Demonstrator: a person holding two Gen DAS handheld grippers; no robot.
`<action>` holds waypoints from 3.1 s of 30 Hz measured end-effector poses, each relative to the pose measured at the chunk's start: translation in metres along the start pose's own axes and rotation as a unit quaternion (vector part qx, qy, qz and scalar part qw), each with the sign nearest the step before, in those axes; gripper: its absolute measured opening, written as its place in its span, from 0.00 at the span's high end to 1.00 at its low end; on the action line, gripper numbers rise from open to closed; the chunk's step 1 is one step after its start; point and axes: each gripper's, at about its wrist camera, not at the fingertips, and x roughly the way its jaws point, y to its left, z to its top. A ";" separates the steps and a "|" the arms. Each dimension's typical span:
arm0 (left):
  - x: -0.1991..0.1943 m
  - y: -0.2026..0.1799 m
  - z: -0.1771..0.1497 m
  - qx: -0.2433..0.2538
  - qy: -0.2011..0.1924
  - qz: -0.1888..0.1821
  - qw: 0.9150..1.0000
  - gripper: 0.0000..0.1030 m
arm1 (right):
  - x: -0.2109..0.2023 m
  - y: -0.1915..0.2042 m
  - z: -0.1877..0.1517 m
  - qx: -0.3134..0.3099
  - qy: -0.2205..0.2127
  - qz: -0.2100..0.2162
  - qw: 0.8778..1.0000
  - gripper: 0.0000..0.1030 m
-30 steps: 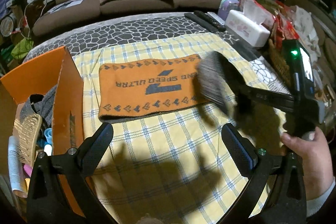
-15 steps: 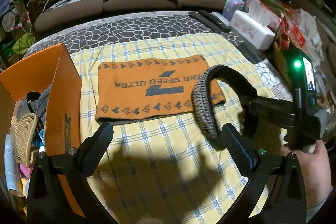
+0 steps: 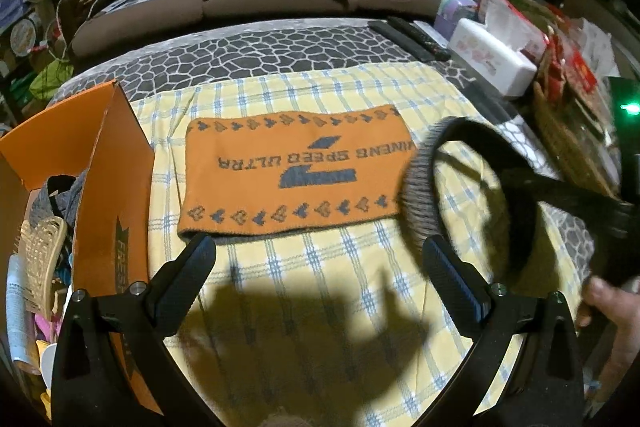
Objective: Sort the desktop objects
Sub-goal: 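Move left tool to the orange towel and pinch its edge, then lift the orange towel with left tool while right tool holds the black headband, then carry the towel and black headband over the orange box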
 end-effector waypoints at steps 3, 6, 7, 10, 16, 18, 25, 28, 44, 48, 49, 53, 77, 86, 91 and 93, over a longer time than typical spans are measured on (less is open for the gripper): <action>0.007 -0.002 0.006 -0.005 -0.002 0.005 1.000 0.00 | -0.019 -0.011 0.008 0.006 -0.025 -0.011 1.000 0.91; 0.017 -0.008 0.012 -0.005 -0.007 0.012 1.000 0.00 | -0.037 -0.026 0.014 0.020 -0.047 -0.015 0.999 0.91; 0.022 -0.012 0.015 -0.003 -0.009 0.014 1.000 0.00 | -0.042 -0.031 0.015 0.024 -0.053 -0.016 0.998 0.91; 0.038 -0.029 0.021 0.018 -0.008 0.021 1.000 0.00 | -0.055 -0.043 0.019 0.032 -0.065 -0.020 0.997 0.91; 0.074 -0.071 0.022 0.074 -0.007 0.029 0.997 0.00 | -0.069 -0.068 0.021 0.051 -0.077 -0.026 0.995 0.90; 0.081 -0.083 0.020 0.091 -0.007 0.029 0.995 0.00 | -0.071 -0.076 0.021 0.062 -0.078 -0.024 0.995 0.90; 0.108 -0.089 0.020 0.086 0.023 0.044 0.995 0.00 | -0.066 -0.083 0.019 0.067 -0.070 -0.014 0.995 0.90; 0.105 -0.090 0.020 0.089 0.024 0.047 0.995 0.08 | -0.065 -0.080 0.018 0.062 -0.068 -0.010 0.996 0.90; 0.058 -0.055 0.035 0.046 -0.023 -0.005 0.999 0.87 | -0.066 -0.053 0.019 0.043 -0.068 0.024 0.997 0.89; 0.034 -0.049 0.042 0.044 -0.043 -0.014 0.998 0.87 | -0.068 -0.043 0.020 0.034 -0.070 0.030 0.997 0.89; 0.027 -0.047 0.044 0.042 -0.048 -0.016 0.998 0.87 | -0.068 -0.040 0.020 0.032 -0.070 0.033 0.996 0.89; 0.004 -0.040 0.052 0.039 -0.065 -0.019 0.997 0.87 | -0.071 -0.029 0.021 0.023 -0.072 0.042 0.996 0.89; -0.152 0.029 0.070 -0.005 -0.173 -0.017 0.985 0.87 | -0.100 0.051 0.024 -0.028 -0.089 0.097 0.991 0.89; -0.201 0.070 0.064 -0.028 -0.200 0.006 0.979 0.87 | -0.112 0.098 0.022 -0.050 -0.089 0.120 0.987 0.89; -0.220 0.097 0.061 -0.041 -0.208 0.020 0.977 0.87 | -0.115 0.127 0.019 -0.054 -0.086 0.142 0.985 0.89; -0.226 0.108 0.058 -0.045 -0.210 0.027 0.976 0.87 | -0.115 0.143 0.018 -0.058 -0.085 0.147 0.984 0.89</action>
